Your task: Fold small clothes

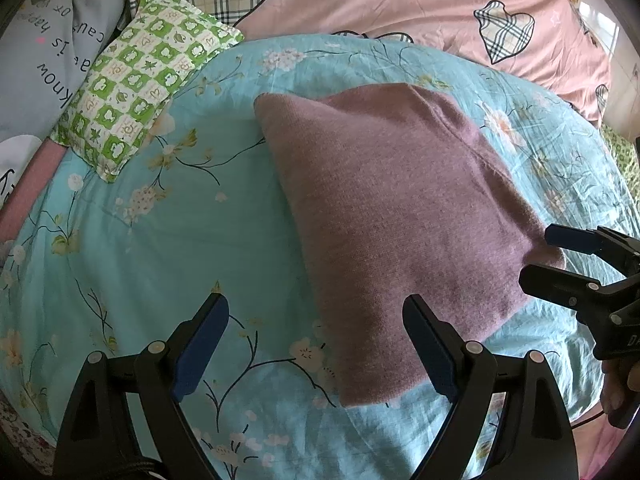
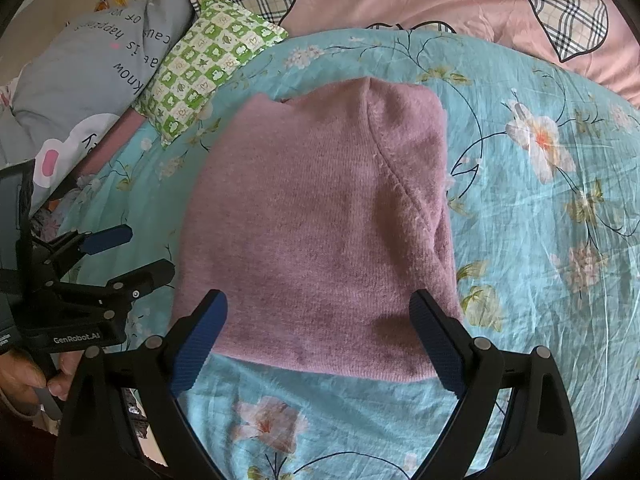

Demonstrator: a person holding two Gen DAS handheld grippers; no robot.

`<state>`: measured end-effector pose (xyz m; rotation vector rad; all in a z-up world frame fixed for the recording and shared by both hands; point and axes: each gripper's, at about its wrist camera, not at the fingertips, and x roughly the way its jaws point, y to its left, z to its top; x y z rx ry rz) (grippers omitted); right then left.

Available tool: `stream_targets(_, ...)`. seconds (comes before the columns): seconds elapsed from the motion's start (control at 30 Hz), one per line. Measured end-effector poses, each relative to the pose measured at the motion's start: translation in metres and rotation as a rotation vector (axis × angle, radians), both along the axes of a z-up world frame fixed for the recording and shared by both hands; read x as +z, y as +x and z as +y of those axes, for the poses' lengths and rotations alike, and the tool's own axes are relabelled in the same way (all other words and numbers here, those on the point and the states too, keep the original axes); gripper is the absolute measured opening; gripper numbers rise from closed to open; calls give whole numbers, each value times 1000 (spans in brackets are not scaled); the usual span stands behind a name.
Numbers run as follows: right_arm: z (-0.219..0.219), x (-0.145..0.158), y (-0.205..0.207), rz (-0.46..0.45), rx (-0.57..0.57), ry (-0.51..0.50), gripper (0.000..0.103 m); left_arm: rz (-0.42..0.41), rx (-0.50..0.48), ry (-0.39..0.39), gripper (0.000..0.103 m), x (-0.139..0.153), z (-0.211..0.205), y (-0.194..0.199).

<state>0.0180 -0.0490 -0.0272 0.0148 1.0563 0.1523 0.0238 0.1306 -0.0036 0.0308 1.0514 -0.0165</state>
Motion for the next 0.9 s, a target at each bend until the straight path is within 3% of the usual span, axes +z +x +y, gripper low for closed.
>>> stream_targets(0.9,4,2,-1,-9,-6,11,92,-11,0,-2,89,4,0,-1)
